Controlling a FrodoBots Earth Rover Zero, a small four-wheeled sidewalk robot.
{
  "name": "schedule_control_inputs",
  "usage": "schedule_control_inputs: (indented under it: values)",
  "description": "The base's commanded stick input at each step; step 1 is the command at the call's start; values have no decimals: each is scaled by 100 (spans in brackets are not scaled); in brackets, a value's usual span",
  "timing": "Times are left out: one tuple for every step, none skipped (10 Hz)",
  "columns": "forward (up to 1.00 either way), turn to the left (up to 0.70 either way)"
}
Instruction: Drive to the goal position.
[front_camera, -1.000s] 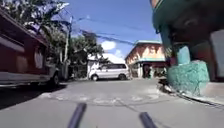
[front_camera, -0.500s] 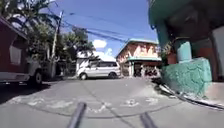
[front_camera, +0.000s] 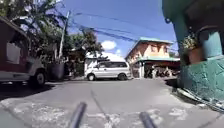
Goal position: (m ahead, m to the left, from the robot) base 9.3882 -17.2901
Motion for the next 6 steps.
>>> schedule_control_inputs:
  values:
    - [100,-40]
    - [100,-40]
    - [100,-40]
    - [100,-40]
    - [100,-40]
    - [100,-40]
